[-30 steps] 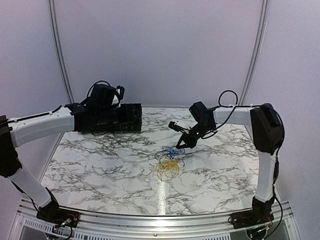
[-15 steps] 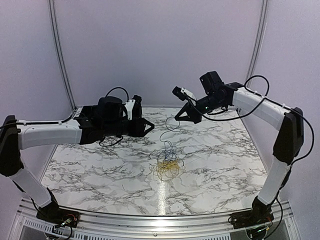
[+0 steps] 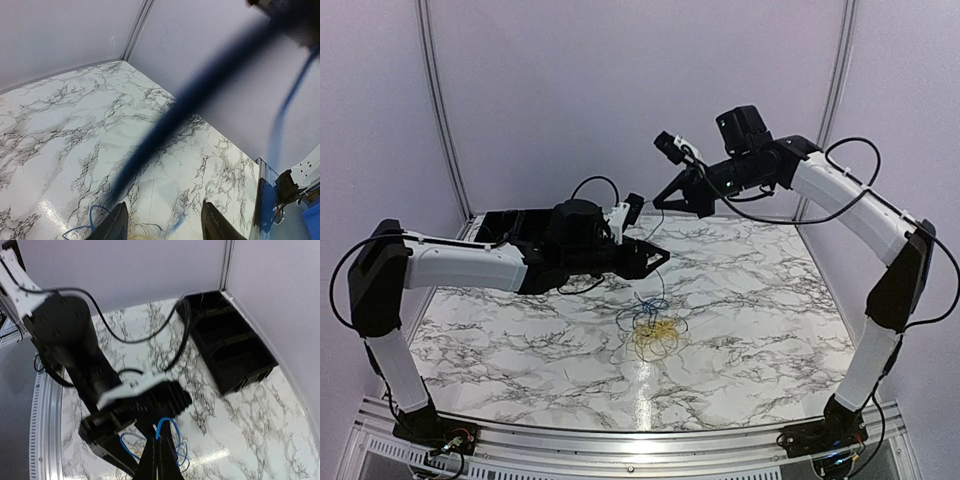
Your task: Untangle the cables
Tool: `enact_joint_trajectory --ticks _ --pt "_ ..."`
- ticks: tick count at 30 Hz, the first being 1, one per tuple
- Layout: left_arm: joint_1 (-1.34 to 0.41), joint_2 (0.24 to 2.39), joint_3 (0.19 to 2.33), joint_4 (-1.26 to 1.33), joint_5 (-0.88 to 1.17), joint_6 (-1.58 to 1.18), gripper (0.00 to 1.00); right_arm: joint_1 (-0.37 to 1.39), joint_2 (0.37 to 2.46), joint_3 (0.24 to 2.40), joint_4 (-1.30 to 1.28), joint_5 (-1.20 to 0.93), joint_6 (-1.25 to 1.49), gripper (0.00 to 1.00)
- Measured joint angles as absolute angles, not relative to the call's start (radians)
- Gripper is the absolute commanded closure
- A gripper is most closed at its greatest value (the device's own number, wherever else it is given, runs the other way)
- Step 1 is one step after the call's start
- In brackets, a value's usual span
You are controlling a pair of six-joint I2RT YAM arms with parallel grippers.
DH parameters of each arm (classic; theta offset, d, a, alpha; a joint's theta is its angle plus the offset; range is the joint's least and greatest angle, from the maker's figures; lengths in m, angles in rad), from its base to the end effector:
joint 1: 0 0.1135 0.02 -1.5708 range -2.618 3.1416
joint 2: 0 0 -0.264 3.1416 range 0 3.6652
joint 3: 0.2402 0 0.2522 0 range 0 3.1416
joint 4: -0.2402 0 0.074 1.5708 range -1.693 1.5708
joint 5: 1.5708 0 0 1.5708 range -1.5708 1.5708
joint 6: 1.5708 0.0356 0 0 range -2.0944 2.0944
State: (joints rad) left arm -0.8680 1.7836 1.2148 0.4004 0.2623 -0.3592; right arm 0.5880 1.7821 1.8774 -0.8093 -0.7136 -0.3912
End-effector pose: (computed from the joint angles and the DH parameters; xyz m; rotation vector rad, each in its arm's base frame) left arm 0.2653 -0.3274 0.2720 0.6686 1.7481 -1.1050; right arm 0.3114 0.2356 0.3886 -1.3659 1.7665 0.9153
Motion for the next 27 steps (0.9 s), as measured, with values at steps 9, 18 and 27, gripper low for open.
enact_joint_trajectory --ticks 9,18,27 --pt "-0.867 1.937 1.170 0.501 0.276 -0.381 0.58 0.582 1.783 2.257 -0.818 -0.767 -0.247 1.00" --pt "-0.867 2.036 1.118 0.521 0.288 -0.377 0.60 0.524 1.768 2.388 -0.665 -0.747 -0.075 1.00" --pt "-0.865 2.044 1.014 0.528 0.288 -0.382 0.60 0.472 1.732 2.452 -0.461 -0.574 -0.047 1.00"
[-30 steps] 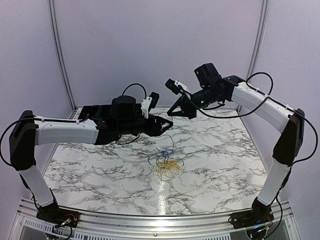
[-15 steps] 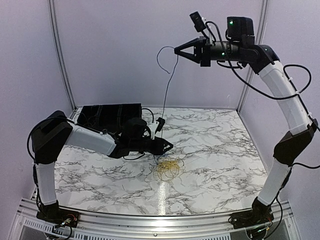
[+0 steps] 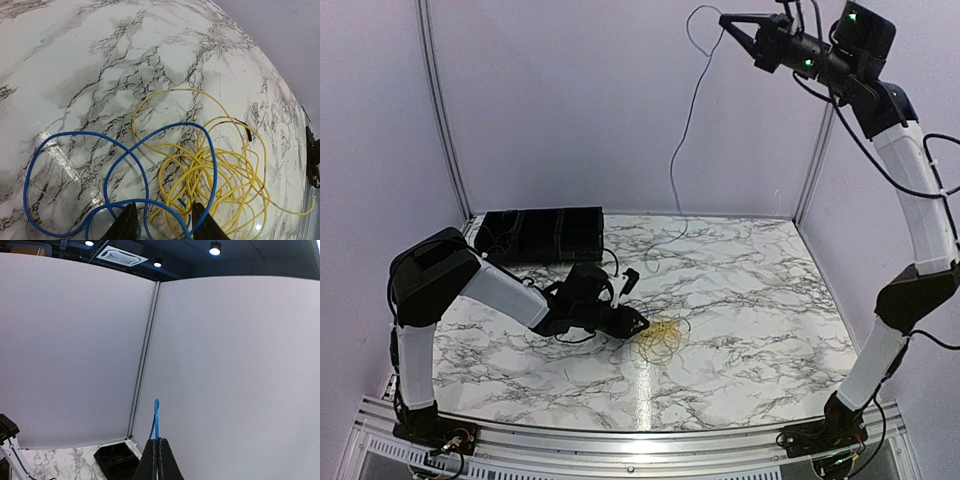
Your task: Untangle the cables
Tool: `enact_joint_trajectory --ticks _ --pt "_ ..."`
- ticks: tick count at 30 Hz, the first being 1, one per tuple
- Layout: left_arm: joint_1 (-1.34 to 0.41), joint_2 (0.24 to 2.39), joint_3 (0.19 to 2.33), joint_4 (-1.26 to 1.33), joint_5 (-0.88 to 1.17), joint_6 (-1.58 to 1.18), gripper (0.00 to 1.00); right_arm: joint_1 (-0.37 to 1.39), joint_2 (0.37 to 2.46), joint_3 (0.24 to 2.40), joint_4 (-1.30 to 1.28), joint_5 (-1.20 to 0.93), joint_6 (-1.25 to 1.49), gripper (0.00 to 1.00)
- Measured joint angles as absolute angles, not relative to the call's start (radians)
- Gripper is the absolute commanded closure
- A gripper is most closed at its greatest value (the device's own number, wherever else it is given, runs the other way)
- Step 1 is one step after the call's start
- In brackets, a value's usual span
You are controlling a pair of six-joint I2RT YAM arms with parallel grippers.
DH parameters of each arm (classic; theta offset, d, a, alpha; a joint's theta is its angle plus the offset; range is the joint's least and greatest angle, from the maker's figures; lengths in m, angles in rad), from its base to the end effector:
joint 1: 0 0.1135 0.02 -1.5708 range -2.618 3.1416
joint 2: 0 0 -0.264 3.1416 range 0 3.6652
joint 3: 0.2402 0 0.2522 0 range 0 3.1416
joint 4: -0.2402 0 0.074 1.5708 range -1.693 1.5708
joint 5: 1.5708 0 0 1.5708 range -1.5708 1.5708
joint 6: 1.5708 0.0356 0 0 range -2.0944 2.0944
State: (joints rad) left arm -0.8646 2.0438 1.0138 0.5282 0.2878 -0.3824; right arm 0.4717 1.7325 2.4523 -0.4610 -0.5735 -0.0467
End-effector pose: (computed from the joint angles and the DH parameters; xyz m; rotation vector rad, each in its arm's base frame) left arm 0.2601 -0.3205 0.1174 0.7149 2.1100 -1.0283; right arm 0.2652 0.1570 0.6072 -0.8145 1.1288 0.7309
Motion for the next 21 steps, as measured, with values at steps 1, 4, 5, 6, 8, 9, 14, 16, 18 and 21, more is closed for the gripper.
enact_joint_trajectory --ticks 1,4,5,6,8,9,14,16,18,21 --pt "-0.865 2.044 1.008 0.528 0.287 -0.383 0.60 0.467 1.720 2.453 -0.439 -0.552 -0.053 1.00" --pt "-0.865 2.043 0.999 0.531 0.287 -0.381 0.60 0.454 1.682 2.453 -0.384 -0.500 -0.065 1.00" --pt "-0.865 2.043 0.998 0.532 0.287 -0.381 0.60 0.451 1.673 2.453 -0.370 -0.488 -0.072 1.00" --pt "-0.864 2.041 0.995 0.533 0.287 -0.380 0.60 0.448 1.663 2.453 -0.353 -0.478 -0.078 1.00" --pt "-0.862 2.039 0.994 0.534 0.287 -0.379 0.58 0.442 1.644 2.448 -0.327 -0.459 -0.088 1.00" --pt "-0.862 2.036 0.993 0.533 0.287 -0.380 0.57 0.441 1.632 2.433 -0.314 -0.451 -0.091 1.00" --pt "-0.861 1.987 0.990 0.530 0.278 -0.390 0.54 0.440 1.542 2.231 -0.276 -0.436 -0.106 1.00" --pt "-0.861 1.941 0.990 0.527 0.265 -0.389 0.51 0.440 1.523 2.142 -0.270 -0.433 -0.113 1.00" --pt "-0.861 1.869 0.990 0.526 0.241 -0.387 0.49 0.440 1.513 2.061 -0.269 -0.430 -0.124 1.00" --pt "-0.861 1.753 0.990 0.527 0.199 -0.379 0.47 0.440 1.514 1.950 -0.274 -0.427 -0.129 1.00"
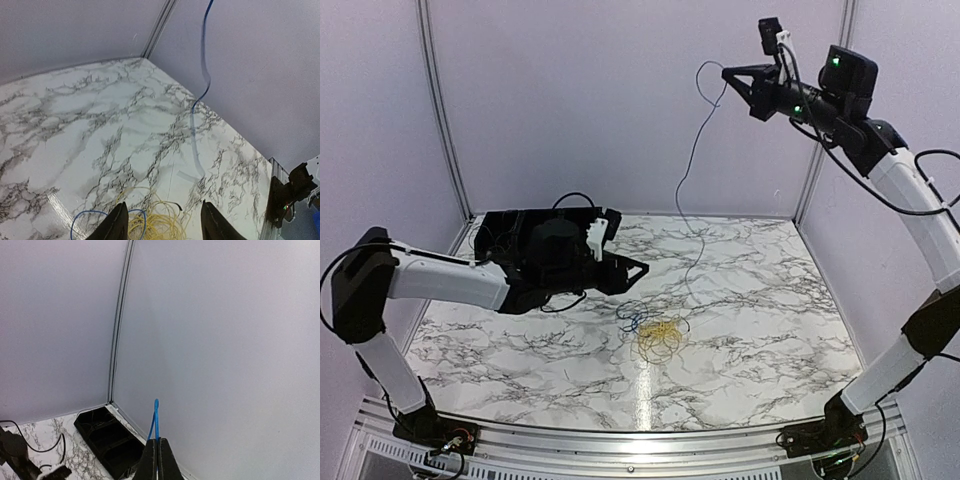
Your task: Untangle the cables
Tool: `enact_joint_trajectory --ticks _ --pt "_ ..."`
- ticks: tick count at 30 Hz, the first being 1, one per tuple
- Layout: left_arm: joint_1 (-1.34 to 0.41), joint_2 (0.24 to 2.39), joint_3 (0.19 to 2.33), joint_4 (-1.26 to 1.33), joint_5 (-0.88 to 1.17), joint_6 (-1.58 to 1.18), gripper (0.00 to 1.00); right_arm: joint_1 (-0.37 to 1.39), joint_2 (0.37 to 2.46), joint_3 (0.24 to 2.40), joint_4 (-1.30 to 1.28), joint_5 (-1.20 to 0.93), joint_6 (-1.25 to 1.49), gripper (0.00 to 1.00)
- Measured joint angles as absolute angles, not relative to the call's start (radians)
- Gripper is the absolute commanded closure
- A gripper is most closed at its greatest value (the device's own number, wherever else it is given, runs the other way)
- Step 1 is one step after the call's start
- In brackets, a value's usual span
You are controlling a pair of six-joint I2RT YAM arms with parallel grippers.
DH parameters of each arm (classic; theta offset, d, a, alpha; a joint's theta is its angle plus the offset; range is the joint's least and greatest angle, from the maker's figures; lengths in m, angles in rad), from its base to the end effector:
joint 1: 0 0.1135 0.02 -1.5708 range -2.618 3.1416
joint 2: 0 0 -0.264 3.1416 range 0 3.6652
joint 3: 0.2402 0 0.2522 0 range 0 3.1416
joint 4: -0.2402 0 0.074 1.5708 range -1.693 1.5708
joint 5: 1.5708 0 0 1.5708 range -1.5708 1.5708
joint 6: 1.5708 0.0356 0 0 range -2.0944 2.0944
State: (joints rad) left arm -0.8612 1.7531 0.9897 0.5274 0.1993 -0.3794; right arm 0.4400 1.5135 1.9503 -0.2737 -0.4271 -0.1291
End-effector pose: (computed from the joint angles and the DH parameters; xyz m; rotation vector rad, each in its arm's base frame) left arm 0.2502 -0.3021 0.2217 0.6073 1.8355 -1.0397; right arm 0.2710 0.1439 0.5523 -0.7367 1.2440 0.5556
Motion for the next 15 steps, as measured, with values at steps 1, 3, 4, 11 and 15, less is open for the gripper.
enact_joint_trajectory --ticks 1,3,4,11,15 --pt "-0.861 1.714 0.990 0.527 0.182 -0.377 0.47 0.440 1.515 1.926 -0.279 -0.428 -0.129 1.00" --pt "-0.861 1.644 0.990 0.530 0.148 -0.368 0.47 0.440 1.515 1.883 -0.289 -0.438 -0.128 1.00" --pt "-0.861 1.623 0.991 0.531 0.136 -0.360 0.47 0.440 1.515 1.866 -0.291 -0.443 -0.127 1.00" --pt "-0.878 1.580 1.086 0.449 0.030 -0.159 0.39 0.440 1.515 1.830 -0.290 -0.495 -0.099 1.00" --pt "-0.887 1.591 1.222 0.365 -0.019 0.012 0.39 0.440 1.515 1.831 -0.286 -0.521 -0.076 1.00"
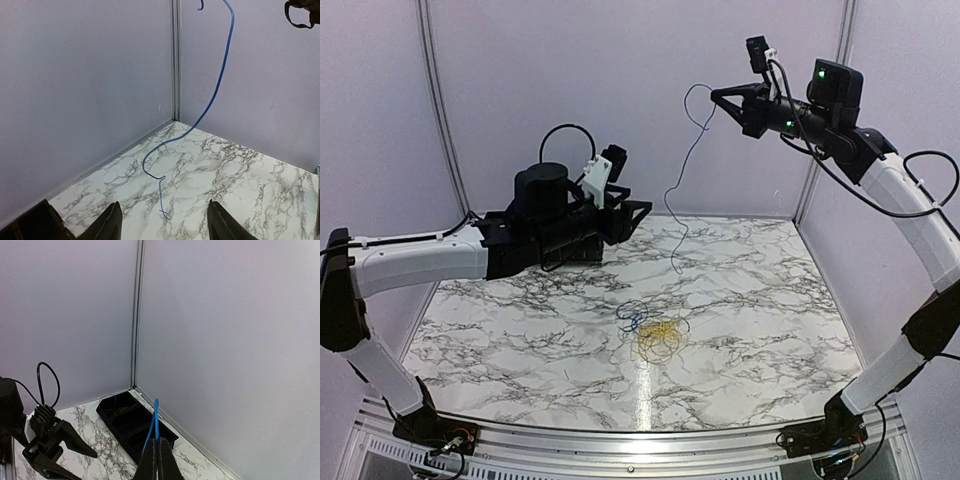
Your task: Untangle the cables
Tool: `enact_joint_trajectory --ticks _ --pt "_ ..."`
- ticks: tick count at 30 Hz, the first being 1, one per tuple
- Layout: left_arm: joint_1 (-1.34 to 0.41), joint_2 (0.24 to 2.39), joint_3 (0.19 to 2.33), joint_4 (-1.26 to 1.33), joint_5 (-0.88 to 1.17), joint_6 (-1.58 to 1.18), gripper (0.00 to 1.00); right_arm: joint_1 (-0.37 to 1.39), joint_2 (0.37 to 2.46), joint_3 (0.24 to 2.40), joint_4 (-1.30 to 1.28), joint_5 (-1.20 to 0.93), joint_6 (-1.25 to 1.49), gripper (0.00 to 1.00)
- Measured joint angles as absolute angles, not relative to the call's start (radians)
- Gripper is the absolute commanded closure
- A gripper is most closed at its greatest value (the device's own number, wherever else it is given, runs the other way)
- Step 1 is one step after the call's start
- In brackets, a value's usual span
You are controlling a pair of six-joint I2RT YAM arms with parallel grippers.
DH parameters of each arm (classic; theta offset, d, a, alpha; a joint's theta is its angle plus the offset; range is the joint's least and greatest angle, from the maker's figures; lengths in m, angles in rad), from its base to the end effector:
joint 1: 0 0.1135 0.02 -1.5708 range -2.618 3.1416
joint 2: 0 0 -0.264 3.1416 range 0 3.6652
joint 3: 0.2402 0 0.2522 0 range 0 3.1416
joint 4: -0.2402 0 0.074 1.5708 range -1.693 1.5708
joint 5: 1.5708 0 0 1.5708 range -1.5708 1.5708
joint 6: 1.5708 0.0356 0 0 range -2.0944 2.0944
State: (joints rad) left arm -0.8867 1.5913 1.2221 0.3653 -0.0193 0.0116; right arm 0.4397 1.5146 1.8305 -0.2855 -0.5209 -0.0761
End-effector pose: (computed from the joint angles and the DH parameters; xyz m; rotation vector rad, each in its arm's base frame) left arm 0.2439 -0.2980 0.3446 0.6871 1.4611 -0.6674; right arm 0.2858 0.1540 0.5134 -0.7959 1.3710 0.6856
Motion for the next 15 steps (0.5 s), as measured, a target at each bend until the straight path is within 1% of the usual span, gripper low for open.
enact_joint_trajectory --ticks 5,15 --pt "-0.889 1.651 1.348 0.320 -0.060 0.127 0.38 0.440 1.515 1.831 -0.284 -0.545 -0.052 1.00" --pt "-0.889 1.818 1.454 0.252 -0.034 0.179 0.39 0.446 1.525 1.835 -0.284 -0.564 -0.030 1.00"
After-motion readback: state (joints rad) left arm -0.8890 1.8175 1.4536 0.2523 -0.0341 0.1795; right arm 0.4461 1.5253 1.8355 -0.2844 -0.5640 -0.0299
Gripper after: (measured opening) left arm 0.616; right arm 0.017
